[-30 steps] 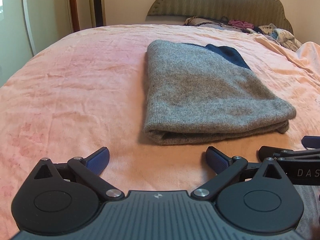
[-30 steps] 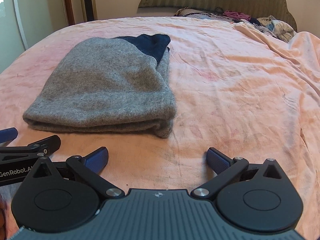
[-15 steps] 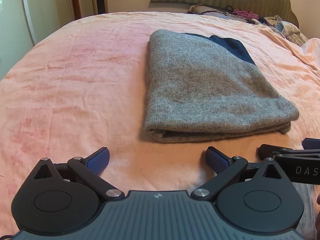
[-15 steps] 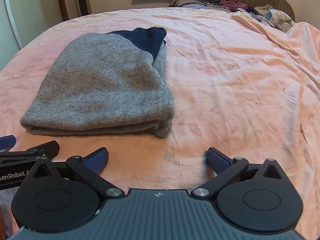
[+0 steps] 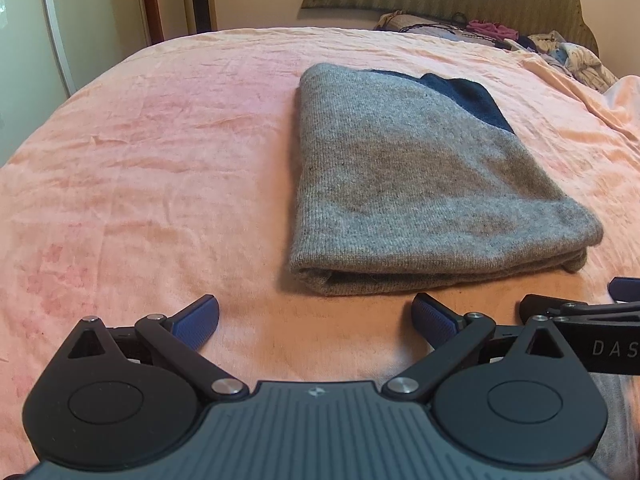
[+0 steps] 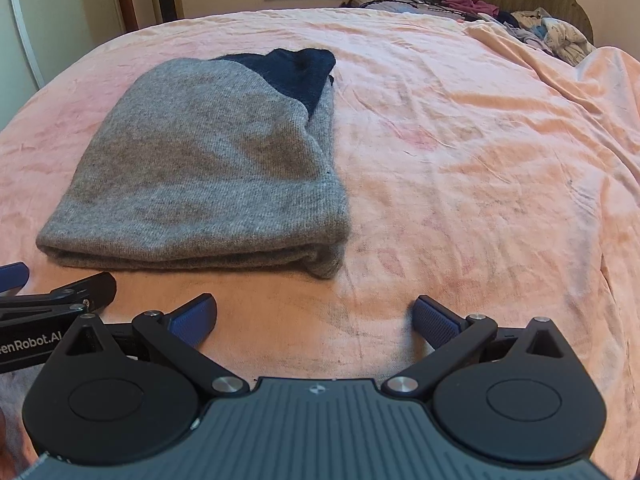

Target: Fold small clothes

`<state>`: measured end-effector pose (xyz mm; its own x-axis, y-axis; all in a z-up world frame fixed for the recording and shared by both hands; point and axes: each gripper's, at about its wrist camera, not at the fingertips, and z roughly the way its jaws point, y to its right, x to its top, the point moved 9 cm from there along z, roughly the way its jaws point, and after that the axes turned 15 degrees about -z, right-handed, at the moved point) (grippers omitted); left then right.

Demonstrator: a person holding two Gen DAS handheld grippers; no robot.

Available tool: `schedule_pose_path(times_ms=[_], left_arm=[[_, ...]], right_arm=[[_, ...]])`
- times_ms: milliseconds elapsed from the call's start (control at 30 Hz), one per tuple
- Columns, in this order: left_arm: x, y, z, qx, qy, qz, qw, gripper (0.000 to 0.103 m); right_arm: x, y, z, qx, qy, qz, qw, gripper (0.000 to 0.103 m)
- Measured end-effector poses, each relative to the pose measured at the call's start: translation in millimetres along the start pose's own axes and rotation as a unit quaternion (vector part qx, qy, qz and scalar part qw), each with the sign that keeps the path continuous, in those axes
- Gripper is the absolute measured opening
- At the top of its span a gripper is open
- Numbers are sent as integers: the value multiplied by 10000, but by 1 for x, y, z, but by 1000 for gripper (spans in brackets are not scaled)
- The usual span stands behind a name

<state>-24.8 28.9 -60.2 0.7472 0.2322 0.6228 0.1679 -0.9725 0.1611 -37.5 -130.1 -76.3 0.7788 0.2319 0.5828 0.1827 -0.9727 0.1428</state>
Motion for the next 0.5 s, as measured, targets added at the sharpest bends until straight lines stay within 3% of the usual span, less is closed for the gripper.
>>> schedule_pose_path(times_ms=[100,500], left_arm=[[4,-2,-2,-50,-191,-55,9998,103],[5,-1,-14,-140,-231,-143,9995,103]], right_arm=[[1,0,-1,10,-28,13,10000,103],[2,0,-9,78,-47,101,9999,103]])
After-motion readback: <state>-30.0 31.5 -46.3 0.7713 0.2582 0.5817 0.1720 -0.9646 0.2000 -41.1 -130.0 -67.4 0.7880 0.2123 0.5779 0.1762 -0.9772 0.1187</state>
